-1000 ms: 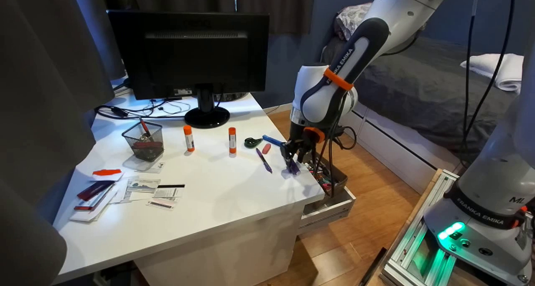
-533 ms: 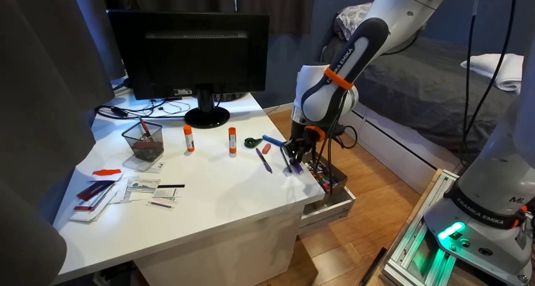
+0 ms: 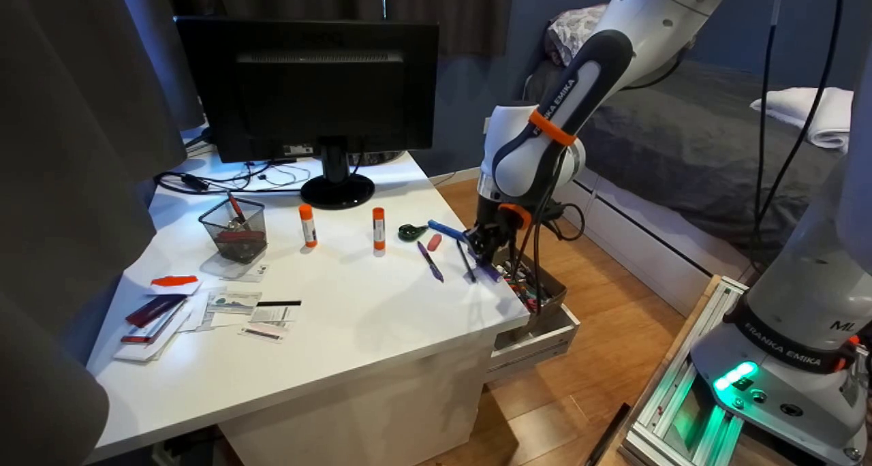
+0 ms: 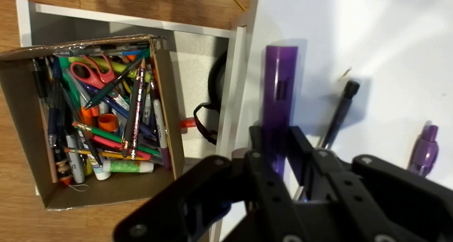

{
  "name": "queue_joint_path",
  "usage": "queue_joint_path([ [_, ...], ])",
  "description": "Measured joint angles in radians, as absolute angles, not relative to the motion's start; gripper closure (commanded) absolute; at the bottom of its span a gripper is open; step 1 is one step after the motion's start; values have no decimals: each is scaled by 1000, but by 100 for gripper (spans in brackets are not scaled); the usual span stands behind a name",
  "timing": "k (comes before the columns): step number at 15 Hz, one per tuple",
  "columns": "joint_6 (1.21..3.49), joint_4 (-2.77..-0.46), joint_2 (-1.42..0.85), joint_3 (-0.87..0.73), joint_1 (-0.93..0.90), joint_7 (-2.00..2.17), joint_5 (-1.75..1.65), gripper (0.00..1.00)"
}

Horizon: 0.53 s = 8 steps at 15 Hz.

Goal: Put the pencils inside the box

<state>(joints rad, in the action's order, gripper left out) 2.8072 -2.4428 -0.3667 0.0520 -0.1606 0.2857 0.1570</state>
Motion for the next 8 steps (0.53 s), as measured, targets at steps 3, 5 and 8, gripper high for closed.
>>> queue_joint_path([
  [3,2806,-2443,-366,52,-161,284,154,95],
  [5,2795,-2444,-352,52,-159,272,154,95],
  [8,2738,-2451,-272,47,-139,239,150,95],
])
